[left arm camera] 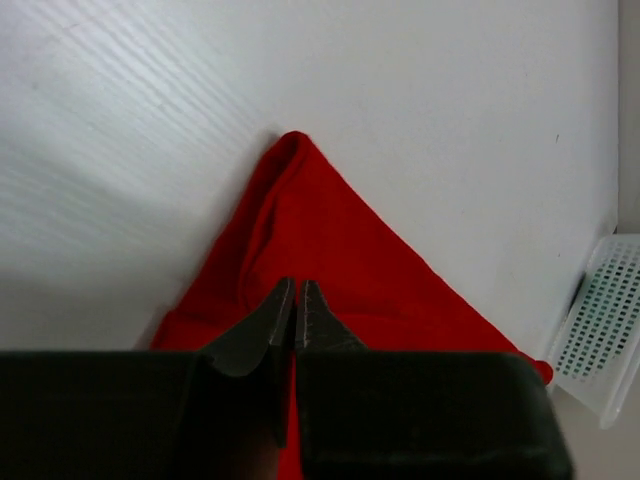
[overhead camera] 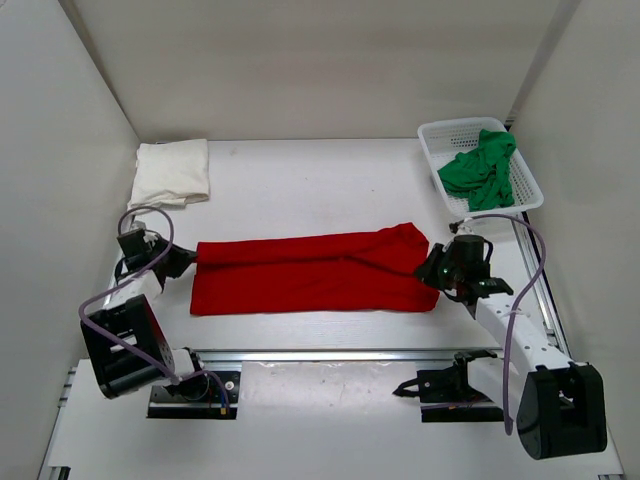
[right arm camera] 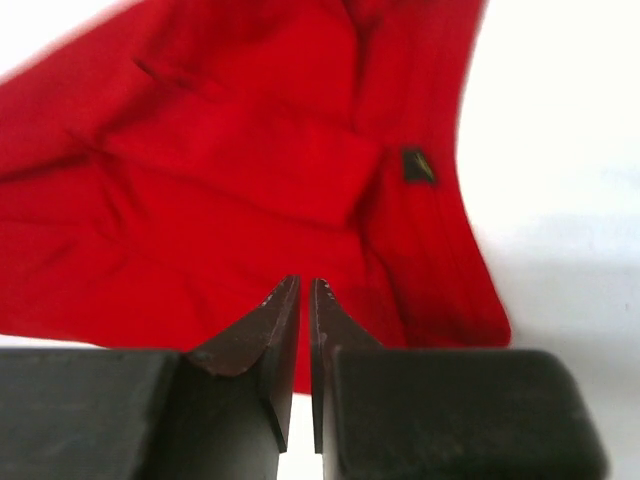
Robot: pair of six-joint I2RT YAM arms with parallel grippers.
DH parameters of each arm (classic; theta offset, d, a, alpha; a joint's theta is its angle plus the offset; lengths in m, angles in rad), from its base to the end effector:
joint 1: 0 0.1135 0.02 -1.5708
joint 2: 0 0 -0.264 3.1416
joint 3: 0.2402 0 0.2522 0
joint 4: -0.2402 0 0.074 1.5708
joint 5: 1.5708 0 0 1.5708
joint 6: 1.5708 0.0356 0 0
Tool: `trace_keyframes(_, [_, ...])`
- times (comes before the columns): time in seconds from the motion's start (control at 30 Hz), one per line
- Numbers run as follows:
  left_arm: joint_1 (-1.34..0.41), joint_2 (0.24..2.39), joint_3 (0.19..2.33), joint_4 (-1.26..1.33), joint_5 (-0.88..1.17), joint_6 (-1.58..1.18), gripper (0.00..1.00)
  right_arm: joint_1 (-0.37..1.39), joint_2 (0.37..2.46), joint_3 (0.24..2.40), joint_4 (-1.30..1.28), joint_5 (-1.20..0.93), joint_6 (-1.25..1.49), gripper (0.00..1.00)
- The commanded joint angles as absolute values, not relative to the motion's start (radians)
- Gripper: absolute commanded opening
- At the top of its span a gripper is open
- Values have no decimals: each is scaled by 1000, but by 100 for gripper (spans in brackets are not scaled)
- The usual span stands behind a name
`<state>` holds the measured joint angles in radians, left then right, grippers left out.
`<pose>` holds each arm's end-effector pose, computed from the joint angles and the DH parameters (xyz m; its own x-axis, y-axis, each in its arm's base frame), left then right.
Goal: Fold and stack the t-shirts
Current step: Fold the other side of the tshirt into a rectangle
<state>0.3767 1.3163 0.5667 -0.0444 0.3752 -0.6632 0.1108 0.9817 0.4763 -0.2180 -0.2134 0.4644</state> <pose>0.2362 0.0794 0.1696 -0.4589 -0.7976 -0.3915 -0.4897 0.5948 -0.6375 0.1962 0.0294 0.1949 -0.7073 0.3618 -0.6074 0.0570 0.8855 0.4611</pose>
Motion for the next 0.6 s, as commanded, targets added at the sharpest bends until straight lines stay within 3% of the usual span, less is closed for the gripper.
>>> trace_keyframes(0.0, [414, 1276, 535, 38, 448, -735, 14, 127, 957, 462, -149, -209, 480, 8])
trace_keyframes(0.17, [465, 1135, 434, 83, 413, -828, 30, 234, 1066, 584, -152, -149, 433, 10])
trace_keyframes(0.27, [483, 1023, 380, 109, 378, -858, 28, 278, 1179, 658, -120, -132, 394, 11])
trace_keyframes(0.4, [352, 936, 388, 91, 217, -789, 28, 298, 1322, 722, -40, -153, 370, 24])
trace_keyframes(0.57, [123, 1009, 411, 126, 193, -747, 28, 359, 1486, 825, -5, -143, 345, 38])
